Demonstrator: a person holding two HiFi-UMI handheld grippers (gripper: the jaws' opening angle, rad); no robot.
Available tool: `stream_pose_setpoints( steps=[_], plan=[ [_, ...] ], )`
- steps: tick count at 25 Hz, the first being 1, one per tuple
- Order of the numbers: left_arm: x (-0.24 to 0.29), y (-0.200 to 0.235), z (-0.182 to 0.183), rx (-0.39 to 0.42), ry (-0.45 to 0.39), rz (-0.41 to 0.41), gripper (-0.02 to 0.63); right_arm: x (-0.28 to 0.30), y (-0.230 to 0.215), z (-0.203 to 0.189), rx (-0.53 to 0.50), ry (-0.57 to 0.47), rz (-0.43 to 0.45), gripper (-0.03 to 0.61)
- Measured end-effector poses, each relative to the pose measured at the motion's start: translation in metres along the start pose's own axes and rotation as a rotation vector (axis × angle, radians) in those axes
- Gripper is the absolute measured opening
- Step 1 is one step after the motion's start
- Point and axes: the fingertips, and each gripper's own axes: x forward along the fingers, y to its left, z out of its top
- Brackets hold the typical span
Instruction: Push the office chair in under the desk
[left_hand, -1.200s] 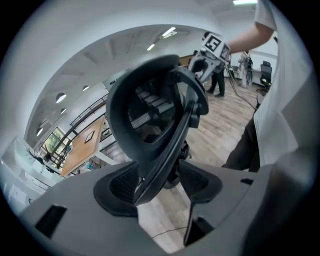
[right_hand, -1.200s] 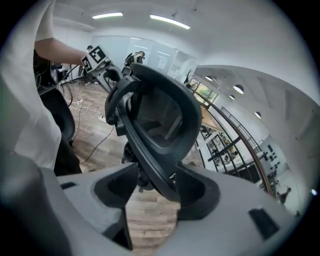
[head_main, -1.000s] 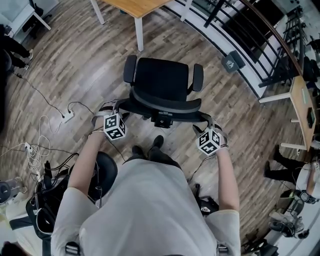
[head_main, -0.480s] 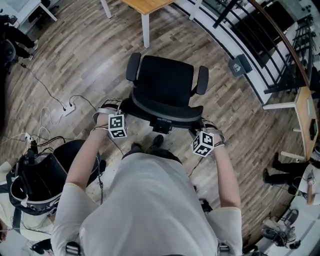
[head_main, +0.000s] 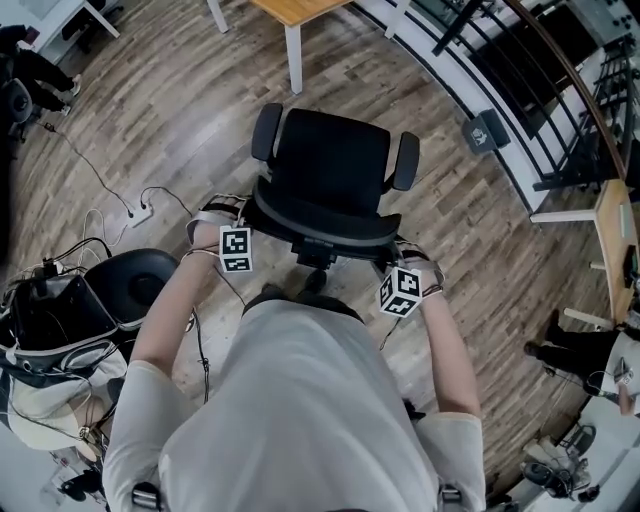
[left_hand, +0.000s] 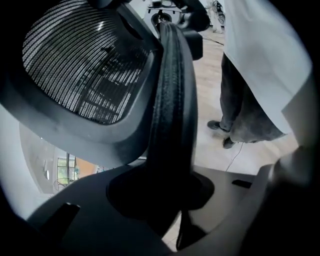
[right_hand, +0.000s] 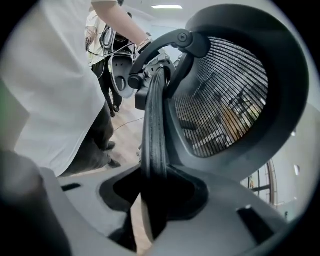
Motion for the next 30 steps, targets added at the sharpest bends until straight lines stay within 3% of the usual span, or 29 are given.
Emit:
stream_pose_setpoints(
  steps=[18, 30],
  plan=[
    [0.036, 0.078, 0.025, 0.043, -0.042, 0.031, 0.107, 0.005, -0.060, -0.028, 0.052, 0.050, -0.065, 0.117],
    [0.078, 0.151, 0.038, 0.093, -0.089, 0.021, 0.104, 0.023, -0.128, -0.051, 0.052, 0.098, -0.185, 0.100]
  ],
)
